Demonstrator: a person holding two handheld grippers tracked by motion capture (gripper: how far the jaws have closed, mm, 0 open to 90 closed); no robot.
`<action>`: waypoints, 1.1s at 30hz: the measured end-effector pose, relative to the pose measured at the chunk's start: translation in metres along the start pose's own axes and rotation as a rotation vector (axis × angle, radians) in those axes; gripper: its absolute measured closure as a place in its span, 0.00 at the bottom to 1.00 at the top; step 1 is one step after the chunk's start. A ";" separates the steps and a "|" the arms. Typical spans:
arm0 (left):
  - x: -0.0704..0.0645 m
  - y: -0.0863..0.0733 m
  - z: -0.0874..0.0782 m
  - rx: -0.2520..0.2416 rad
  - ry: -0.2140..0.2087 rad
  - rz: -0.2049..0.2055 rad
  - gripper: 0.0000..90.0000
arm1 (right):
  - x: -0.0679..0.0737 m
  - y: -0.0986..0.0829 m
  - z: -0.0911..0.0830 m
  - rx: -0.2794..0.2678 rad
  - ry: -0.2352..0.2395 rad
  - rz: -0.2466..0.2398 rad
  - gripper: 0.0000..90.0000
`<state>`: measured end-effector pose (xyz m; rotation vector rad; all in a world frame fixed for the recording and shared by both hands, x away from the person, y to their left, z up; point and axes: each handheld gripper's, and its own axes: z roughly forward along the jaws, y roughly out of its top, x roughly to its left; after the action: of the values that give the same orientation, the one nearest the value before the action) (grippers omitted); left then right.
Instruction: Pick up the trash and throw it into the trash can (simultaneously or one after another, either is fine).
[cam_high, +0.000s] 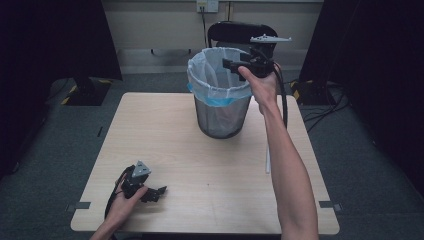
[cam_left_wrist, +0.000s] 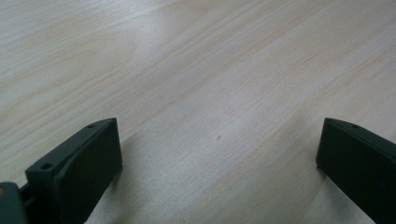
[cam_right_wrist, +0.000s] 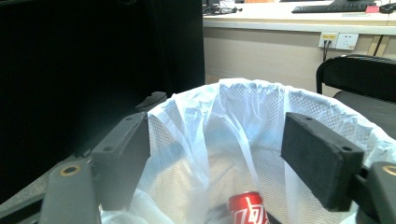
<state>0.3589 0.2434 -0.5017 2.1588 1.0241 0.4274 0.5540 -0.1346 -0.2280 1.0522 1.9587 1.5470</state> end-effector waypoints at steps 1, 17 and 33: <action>0.000 0.000 0.000 0.000 0.000 0.000 0.00 | 0.000 0.000 0.000 0.000 0.000 0.000 0.28; 0.000 0.000 0.000 0.004 -0.002 0.003 0.00 | 0.019 -0.014 -0.023 -0.023 0.085 -0.045 0.35; 0.000 0.000 0.000 0.005 -0.001 0.004 0.00 | 0.041 -0.035 -0.059 -0.027 0.164 -0.101 0.37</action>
<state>0.3589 0.2438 -0.5015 2.1657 1.0218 0.4255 0.4752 -0.1433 -0.2395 0.8247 2.0582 1.6448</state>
